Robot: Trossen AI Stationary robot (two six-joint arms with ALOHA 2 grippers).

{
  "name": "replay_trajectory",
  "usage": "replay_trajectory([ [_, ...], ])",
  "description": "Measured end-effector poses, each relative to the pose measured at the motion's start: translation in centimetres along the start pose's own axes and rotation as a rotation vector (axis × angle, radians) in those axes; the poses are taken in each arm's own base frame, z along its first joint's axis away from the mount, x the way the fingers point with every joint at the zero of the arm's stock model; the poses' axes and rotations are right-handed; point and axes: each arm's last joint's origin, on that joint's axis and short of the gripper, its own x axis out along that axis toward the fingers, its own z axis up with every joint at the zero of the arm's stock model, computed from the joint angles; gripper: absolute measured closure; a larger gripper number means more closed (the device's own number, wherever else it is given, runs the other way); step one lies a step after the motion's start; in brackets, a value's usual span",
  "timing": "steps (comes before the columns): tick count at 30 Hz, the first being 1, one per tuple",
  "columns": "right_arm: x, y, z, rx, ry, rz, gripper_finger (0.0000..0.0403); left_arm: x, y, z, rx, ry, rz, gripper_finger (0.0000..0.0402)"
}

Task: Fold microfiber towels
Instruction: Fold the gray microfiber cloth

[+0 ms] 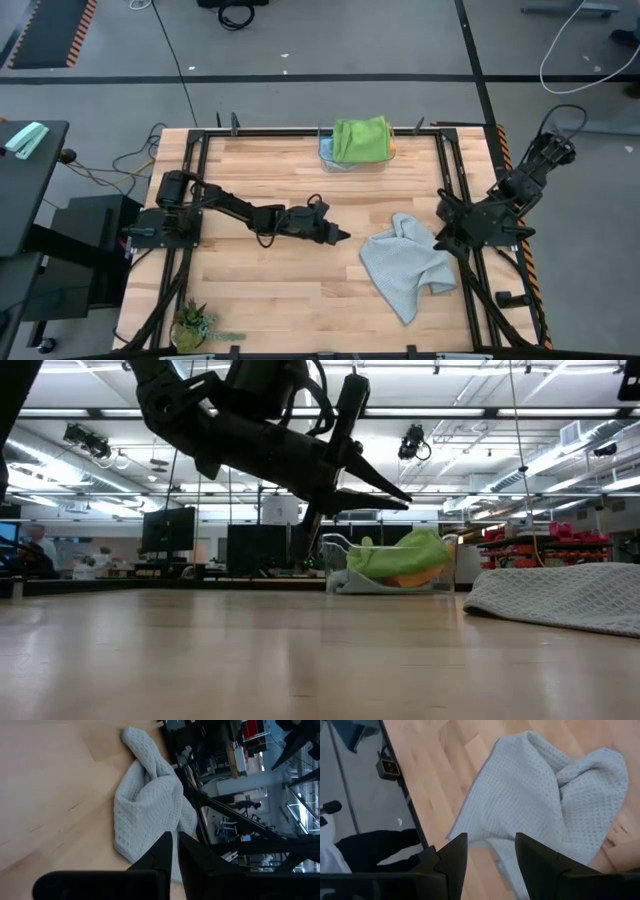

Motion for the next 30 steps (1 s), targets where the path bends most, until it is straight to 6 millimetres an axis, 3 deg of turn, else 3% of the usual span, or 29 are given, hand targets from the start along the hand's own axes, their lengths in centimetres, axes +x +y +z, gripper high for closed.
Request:
replay_trajectory([
  [9, 0.0, 0.1, -0.4, -0.008, 0.051, 0.02, 0.0231, 0.0, 0.1, 0.4, 0.002, -0.042, 0.015, 0.0377],
  [14, 0.0, 0.2, -0.4, -0.004, 0.078, 0.03, 0.0231, 0.0, 0.1, 0.0, -0.084, -0.048, 0.032, 0.0377],
  [21, -0.2, 0.7, -1.1, -0.023, 0.089, 0.07, 0.0231, 0.8, -2.4, -2.8, -0.078, 0.043, 0.336, 0.0389],
  [25, -0.3, 1.3, -1.4, -0.025, 0.059, 0.115, 0.0231, 0.9, -4.6, -2.4, -0.057, 0.023, 0.472, 0.0392],
  [30, -0.3, 1.5, -1.8, -0.03, 0.017, 0.116, 0.0231, 3.4, -5.4, -2.5, -0.038, 0.03, 0.48, 0.0375],
])
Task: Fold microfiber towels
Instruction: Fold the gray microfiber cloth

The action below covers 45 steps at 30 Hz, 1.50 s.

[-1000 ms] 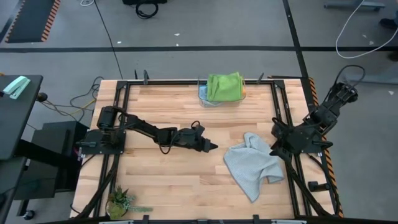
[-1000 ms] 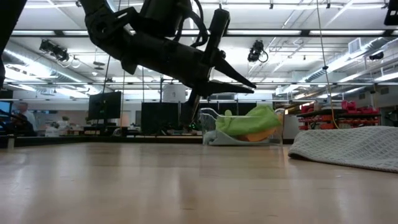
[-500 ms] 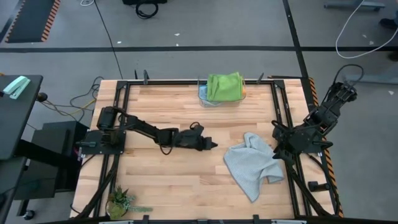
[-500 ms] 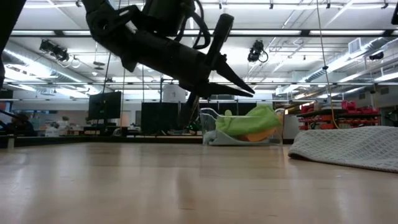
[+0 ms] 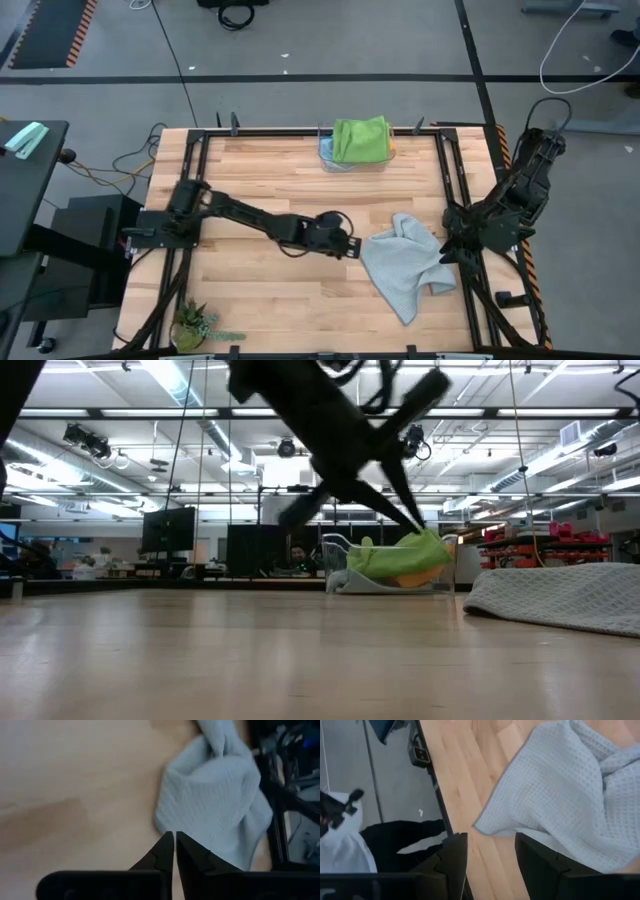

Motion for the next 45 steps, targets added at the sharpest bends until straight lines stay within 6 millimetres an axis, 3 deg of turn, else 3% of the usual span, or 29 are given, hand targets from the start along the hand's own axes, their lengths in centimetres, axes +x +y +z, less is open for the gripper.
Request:
replay_trajectory([
  [7, 0.4, 0.6, -1.0, -0.006, 0.014, -0.009, 0.0231, 3.9, -0.3, -1.3, -0.028, 0.151, 0.018, 0.0346],
  [26, 1.8, 2.7, -2.9, -0.05, 0.003, 0.011, 0.0231, 5.5, 0.9, -0.7, -0.173, 0.19, 0.065, 0.0222],
  [45, 1.8, 2.6, -2.7, -0.062, -0.053, 0.005, 0.0231, 6.4, 1.2, -0.1, -0.269, 0.18, 0.047, 0.0208],
])
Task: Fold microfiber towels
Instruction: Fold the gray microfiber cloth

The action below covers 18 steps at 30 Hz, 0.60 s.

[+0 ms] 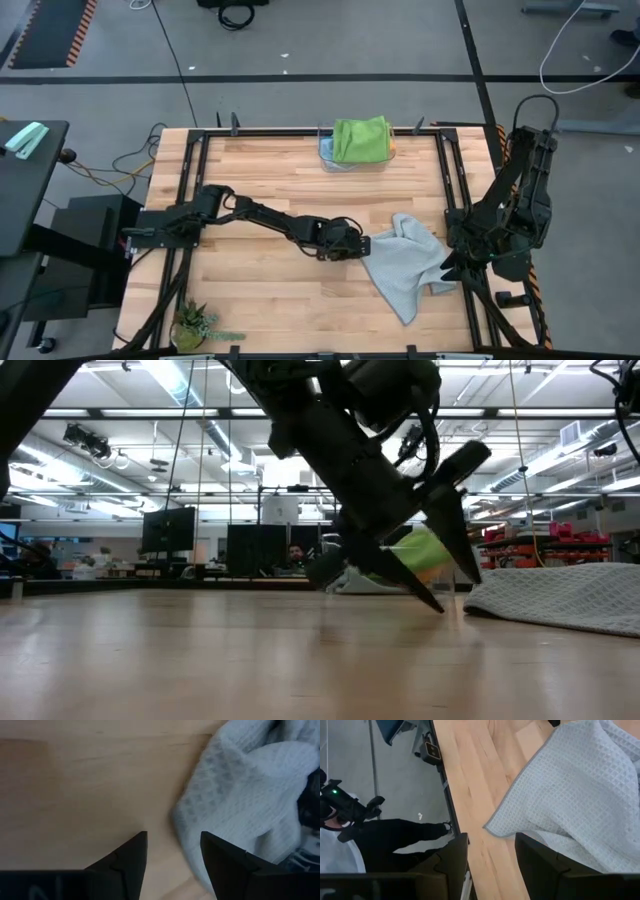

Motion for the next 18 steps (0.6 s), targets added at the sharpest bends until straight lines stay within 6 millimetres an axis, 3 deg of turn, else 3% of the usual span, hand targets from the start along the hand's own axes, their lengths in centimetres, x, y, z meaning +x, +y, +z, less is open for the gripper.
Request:
replay_trajectory([
  [5, 0.0, 0.1, 0.0, 0.002, -0.008, 0.005, 0.0231, 1.5, 0.0, -0.1, -0.028, 0.039, -0.073, 0.0213],
  [18, 0.0, 0.1, 0.1, 0.005, -0.025, 0.01, 0.0231, 1.6, 0.0, 0.9, -0.038, -0.017, -0.08, 0.0225],
])
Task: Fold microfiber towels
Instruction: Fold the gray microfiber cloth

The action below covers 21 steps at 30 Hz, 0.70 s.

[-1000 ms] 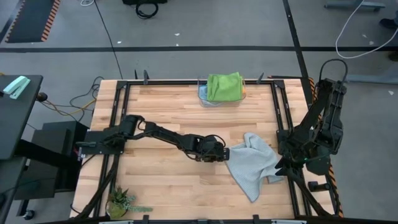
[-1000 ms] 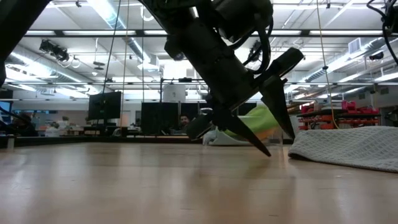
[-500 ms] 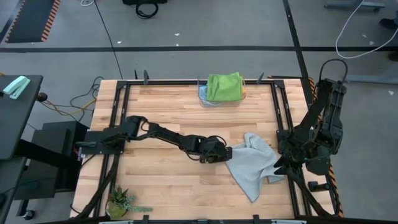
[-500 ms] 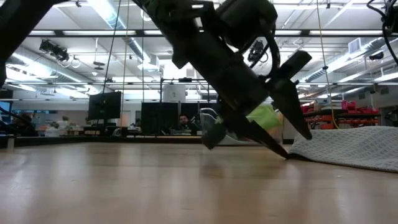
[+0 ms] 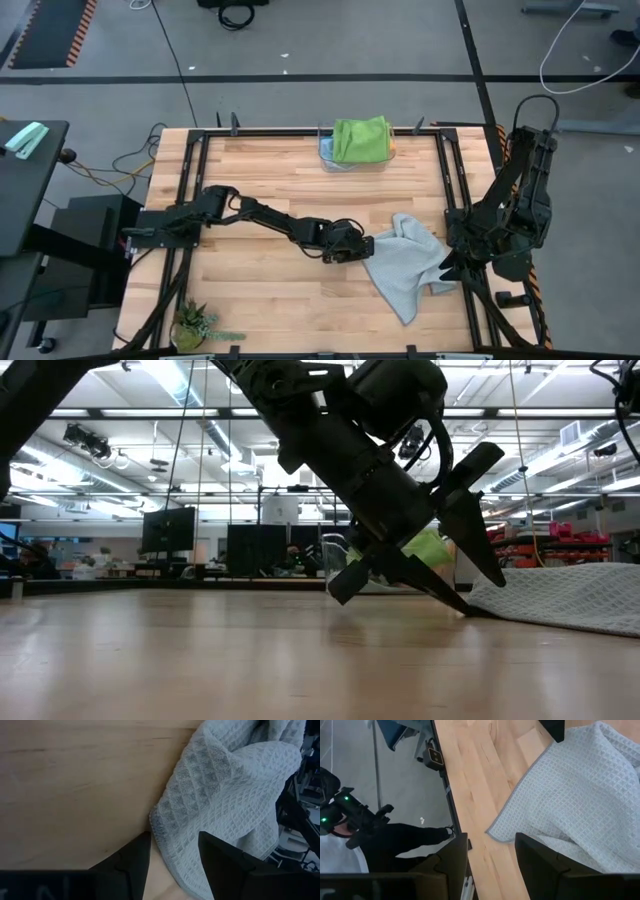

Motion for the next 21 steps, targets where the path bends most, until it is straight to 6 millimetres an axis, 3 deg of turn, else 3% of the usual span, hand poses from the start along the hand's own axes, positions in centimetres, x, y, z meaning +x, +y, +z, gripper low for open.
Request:
replay_trajectory([
  [10, 0.0, 0.0, 0.1, 0.001, -0.04, -0.005, 0.0231, 0.1, 0.0, 0.4, 0.053, -0.077, -0.014, 0.0266],
  [21, 0.0, 0.0, 0.3, 0.038, -0.099, -0.005, 0.0231, 0.1, -1.0, 0.5, 0.179, -0.163, -0.125, 0.0388],
])
